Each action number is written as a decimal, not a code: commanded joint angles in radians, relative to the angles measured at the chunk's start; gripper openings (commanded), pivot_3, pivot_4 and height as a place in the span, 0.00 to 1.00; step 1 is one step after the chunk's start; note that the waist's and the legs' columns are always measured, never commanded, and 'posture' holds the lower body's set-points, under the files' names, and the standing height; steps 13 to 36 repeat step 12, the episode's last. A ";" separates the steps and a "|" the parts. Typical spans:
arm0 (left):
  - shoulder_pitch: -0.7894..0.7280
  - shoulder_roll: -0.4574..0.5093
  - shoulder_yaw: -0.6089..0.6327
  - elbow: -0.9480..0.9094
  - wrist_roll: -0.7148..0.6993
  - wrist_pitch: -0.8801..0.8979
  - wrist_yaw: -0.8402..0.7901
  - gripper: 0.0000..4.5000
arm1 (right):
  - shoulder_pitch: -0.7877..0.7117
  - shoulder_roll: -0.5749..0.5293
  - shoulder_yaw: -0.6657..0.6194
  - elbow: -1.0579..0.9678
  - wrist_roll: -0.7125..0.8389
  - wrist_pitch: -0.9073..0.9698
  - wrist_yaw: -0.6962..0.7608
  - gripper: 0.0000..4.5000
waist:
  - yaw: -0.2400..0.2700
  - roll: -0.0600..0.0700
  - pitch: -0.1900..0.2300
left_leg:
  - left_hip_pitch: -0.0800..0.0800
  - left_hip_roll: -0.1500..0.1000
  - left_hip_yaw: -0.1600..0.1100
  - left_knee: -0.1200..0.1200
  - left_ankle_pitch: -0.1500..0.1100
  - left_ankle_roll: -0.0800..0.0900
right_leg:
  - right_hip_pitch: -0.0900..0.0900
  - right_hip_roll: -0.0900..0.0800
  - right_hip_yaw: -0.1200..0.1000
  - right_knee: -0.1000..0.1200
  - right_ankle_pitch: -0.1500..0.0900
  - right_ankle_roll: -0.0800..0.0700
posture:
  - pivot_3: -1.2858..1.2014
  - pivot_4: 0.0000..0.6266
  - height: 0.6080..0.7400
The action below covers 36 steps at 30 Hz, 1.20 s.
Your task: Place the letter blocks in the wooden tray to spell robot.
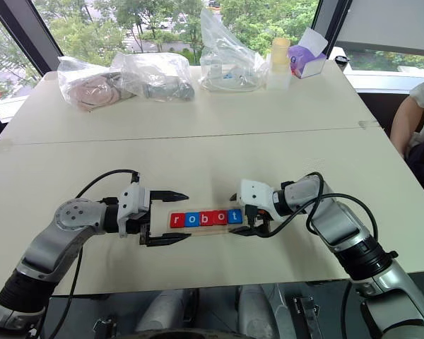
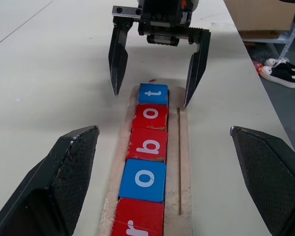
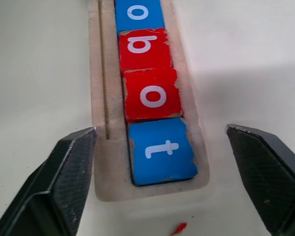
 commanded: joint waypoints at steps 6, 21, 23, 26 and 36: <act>0.021 0.072 0.069 -0.072 -0.035 0.095 0.021 1.00 | 0.098 -0.165 -0.303 -0.291 0.241 0.240 0.011 0.99 | 0.005 0.000 0.000 | 0.000 0.000 -0.001 0.000 0.000 0.000 | 0.000 -0.001 0.000 0.000 0.000 0.000 | 0.52 0.24 1.00; 0.071 0.132 0.127 -0.084 -0.084 0.109 -0.016 1.00 | 0.230 -0.249 -0.444 -0.407 0.334 0.331 -0.019 0.99 | 0.001 0.000 0.000 | 0.000 0.000 0.000 0.000 0.000 0.000 | 0.000 -0.002 0.000 0.000 -0.001 -0.002 | 0.52 0.24 1.00; 0.071 0.132 0.127 -0.084 -0.084 0.109 -0.016 1.00 | 0.230 -0.249 -0.444 -0.407 0.334 0.331 -0.019 0.99 | 0.001 0.000 0.000 | 0.000 0.000 0.000 0.000 0.000 0.000 | 0.000 -0.002 0.000 0.000 -0.001 -0.002 | 0.52 0.24 1.00; 0.071 0.132 0.127 -0.084 -0.084 0.109 -0.016 1.00 | 0.230 -0.249 -0.444 -0.407 0.334 0.331 -0.019 0.99 | 0.001 0.000 0.000 | 0.000 0.000 0.000 0.000 0.000 0.000 | 0.000 -0.002 0.000 0.000 -0.001 -0.002 | 0.52 0.24 1.00; 0.071 0.132 0.127 -0.084 -0.084 0.109 -0.016 1.00 | 0.230 -0.249 -0.444 -0.407 0.334 0.331 -0.019 0.99 | 0.001 0.000 0.000 | 0.000 0.000 0.000 0.000 0.000 0.000 | 0.000 -0.002 0.000 0.000 -0.001 -0.002 | 0.52 0.24 1.00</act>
